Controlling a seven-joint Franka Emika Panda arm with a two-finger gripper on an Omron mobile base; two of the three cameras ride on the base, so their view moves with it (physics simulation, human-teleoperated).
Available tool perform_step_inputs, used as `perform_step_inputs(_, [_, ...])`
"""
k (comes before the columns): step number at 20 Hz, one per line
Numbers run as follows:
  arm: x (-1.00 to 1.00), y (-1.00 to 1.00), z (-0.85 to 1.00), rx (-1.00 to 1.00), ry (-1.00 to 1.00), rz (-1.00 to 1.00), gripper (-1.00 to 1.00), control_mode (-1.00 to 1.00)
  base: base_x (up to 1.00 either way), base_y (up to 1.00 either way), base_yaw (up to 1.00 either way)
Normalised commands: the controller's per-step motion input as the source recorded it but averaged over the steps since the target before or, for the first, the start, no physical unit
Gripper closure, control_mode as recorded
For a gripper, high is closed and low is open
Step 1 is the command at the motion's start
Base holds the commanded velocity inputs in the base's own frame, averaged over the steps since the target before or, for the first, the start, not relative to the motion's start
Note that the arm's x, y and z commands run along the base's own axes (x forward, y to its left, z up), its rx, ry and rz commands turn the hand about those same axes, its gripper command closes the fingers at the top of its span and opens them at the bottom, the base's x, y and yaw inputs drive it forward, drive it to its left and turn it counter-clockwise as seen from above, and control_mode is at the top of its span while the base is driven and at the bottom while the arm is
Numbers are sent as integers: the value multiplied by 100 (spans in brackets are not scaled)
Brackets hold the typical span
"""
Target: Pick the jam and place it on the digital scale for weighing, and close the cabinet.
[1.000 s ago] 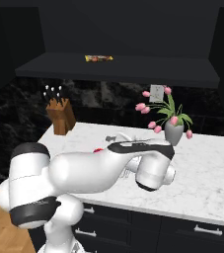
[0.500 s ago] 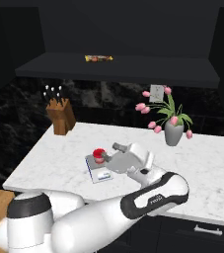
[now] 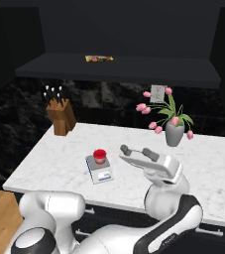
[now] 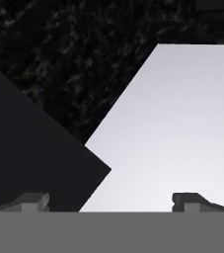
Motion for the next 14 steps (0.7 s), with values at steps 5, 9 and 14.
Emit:
perform_step_inputs(5, [-43,-71,27,25,27,-12,-100,-100,0,0,0])
perform_step_inputs(9, [0,-45,2,16,46,-13,-100,-100,0,0,0])
perform_step_inputs(14, [0,-6,-1,3,34,-11,-100,-100,0,0,0])
